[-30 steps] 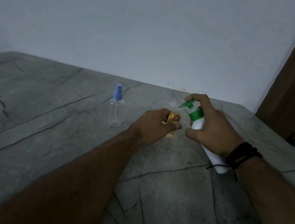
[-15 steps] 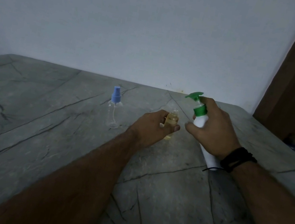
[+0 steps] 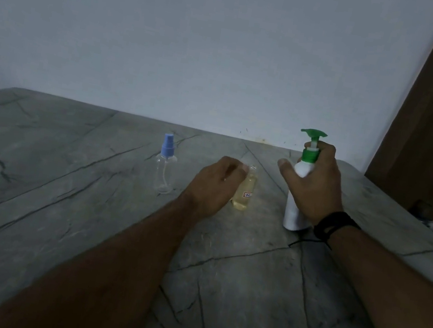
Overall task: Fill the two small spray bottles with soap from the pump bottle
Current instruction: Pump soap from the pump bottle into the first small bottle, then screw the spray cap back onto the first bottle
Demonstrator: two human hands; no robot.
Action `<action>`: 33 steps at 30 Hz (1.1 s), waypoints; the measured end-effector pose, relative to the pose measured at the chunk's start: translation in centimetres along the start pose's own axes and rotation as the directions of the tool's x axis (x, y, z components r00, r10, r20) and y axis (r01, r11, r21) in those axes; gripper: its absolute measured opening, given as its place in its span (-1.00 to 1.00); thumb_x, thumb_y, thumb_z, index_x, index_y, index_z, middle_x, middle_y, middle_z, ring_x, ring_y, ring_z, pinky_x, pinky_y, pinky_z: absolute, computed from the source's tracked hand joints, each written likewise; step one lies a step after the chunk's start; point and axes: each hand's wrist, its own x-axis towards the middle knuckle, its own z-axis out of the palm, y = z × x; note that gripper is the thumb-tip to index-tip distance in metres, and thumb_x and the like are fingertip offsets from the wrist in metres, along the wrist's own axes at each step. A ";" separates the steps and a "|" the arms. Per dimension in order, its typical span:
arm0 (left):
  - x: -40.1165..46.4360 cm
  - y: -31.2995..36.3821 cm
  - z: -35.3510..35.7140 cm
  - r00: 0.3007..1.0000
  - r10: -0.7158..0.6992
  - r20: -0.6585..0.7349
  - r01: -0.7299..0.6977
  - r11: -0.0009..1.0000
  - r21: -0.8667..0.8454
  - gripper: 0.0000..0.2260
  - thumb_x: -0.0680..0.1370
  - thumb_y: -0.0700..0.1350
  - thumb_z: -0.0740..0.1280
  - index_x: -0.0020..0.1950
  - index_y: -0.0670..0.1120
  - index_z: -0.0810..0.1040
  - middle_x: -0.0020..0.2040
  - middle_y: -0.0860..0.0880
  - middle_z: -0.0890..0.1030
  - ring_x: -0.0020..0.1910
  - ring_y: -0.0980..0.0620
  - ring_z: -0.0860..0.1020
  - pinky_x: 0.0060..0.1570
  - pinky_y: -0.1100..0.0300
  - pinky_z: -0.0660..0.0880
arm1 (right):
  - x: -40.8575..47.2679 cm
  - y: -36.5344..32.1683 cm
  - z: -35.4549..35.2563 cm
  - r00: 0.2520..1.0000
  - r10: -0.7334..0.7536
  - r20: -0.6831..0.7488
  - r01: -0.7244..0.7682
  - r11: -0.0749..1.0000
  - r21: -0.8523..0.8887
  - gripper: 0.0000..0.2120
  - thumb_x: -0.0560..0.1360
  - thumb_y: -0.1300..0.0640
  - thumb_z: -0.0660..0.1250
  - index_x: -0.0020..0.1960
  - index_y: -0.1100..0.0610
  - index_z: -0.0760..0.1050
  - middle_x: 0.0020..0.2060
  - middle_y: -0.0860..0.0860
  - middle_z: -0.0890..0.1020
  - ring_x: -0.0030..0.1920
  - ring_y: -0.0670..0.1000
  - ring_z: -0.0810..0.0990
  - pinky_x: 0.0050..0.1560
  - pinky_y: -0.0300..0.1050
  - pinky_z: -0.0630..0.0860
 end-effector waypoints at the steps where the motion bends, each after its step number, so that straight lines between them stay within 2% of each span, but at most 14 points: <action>1: 0.1 -0.1 -0.1 0.999 0.009 -0.031 -0.009 1.000 -0.001 -0.67 0.60 0.16 0.10 0.13 0.01 0.51 0.00 0.06 0.60 -0.04 0.14 0.53 -0.12 0.23 0.39 | 0.2 0.3 0.2 1.000 0.014 -0.013 -0.014 1.000 0.001 -0.49 0.45 -0.05 0.50 0.22 0.13 0.34 0.02 0.09 0.52 0.05 0.14 0.52 0.06 0.10 0.52; 5: 0.4 -0.6 -0.2 0.995 0.050 -0.090 -0.039 0.992 0.119 -0.82 0.59 -0.10 0.19 0.12 -0.03 0.55 0.02 0.05 0.59 -0.02 0.10 0.52 -0.07 0.26 0.39 | 1.1 1.4 0.9 0.997 0.052 -0.055 -0.053 0.999 -0.007 -0.36 0.42 -0.20 0.49 0.28 0.13 0.30 0.08 0.01 0.45 0.13 0.11 0.46 0.10 0.01 0.47; 7: 0.5 -0.8 -0.1 0.993 0.093 -0.075 -0.075 0.973 0.217 -0.79 0.55 -0.19 0.21 0.12 -0.04 0.56 0.07 0.01 0.60 0.02 0.08 0.51 0.00 0.23 0.40 | 1.4 1.9 1.3 0.997 0.054 -0.062 -0.055 0.998 -0.024 -0.31 0.41 -0.25 0.47 0.30 0.12 0.29 0.10 -0.03 0.40 0.18 0.08 0.41 0.14 -0.01 0.43; 11: 0.7 -1.2 0.0 0.993 0.113 -0.016 -0.099 0.920 0.378 -0.77 0.55 -0.16 0.22 0.16 -0.03 0.56 0.12 -0.01 0.58 0.04 0.06 0.47 -0.02 0.24 0.34 | 1.7 2.4 1.9 0.993 0.081 -0.082 -0.086 0.994 -0.065 -0.19 0.38 -0.36 0.42 0.39 0.11 0.24 0.21 0.00 0.36 0.21 -0.04 0.29 0.18 -0.08 0.34; 17: 0.8 -1.1 -0.1 0.997 0.069 0.045 -0.082 0.886 0.457 -0.80 0.53 -0.08 0.24 0.11 -0.02 0.55 0.07 -0.01 0.56 -0.02 0.03 0.46 -0.09 0.15 0.41 | 1.8 2.1 2.1 0.992 0.077 -0.103 -0.096 0.977 -0.193 -0.13 0.39 -0.37 0.40 0.44 0.18 0.23 0.28 0.15 0.36 0.28 0.16 0.35 0.26 0.12 0.42; 22: 0.6 -0.9 -0.1 0.996 0.080 0.028 -0.084 0.897 0.435 -0.81 0.50 -0.09 0.26 0.10 -0.01 0.52 0.05 0.00 0.55 -0.01 0.02 0.48 -0.09 0.15 0.39 | 1.4 2.1 1.7 0.995 0.081 -0.062 -0.094 0.965 -0.244 -0.06 0.38 -0.38 0.40 0.51 0.15 0.15 0.33 0.15 0.34 0.32 0.18 0.34 0.27 0.16 0.43; 27: 0.5 -0.7 -0.2 0.995 0.092 0.032 -0.097 0.901 0.423 -0.89 0.49 -0.12 0.28 0.00 0.01 0.47 0.00 0.00 0.53 -0.05 0.02 0.48 -0.15 0.18 0.37 | 0.9 1.5 0.6 0.992 0.124 -0.040 -0.129 0.974 -0.187 0.06 0.35 -0.44 0.38 0.59 0.09 0.01 0.45 0.13 0.26 0.43 0.16 0.26 0.37 0.14 0.37; 30: 0.5 -0.7 -0.2 0.995 0.098 0.021 -0.097 0.896 0.434 -0.93 0.47 -0.13 0.28 -0.09 0.03 0.45 -0.07 0.01 0.53 -0.11 0.03 0.47 -0.22 0.19 0.31 | 0.3 0.7 -0.7 0.987 0.143 -0.077 -0.153 0.977 -0.148 -0.01 0.44 -0.43 0.29 0.61 0.10 -0.02 0.48 0.15 0.22 0.48 0.17 0.20 0.41 0.14 0.29; 33: 0.6 -0.5 -0.2 0.995 0.100 0.026 -0.100 0.884 0.456 -0.96 0.47 -0.11 0.26 -0.13 0.04 0.47 -0.11 0.02 0.53 -0.13 0.01 0.49 -0.20 0.18 0.32 | -0.5 -1.0 -2.4 0.987 0.056 -0.154 -0.081 0.984 -0.161 -0.22 0.52 -0.27 0.31 0.55 0.15 0.17 0.41 0.18 0.29 0.41 0.16 0.26 0.39 0.05 0.27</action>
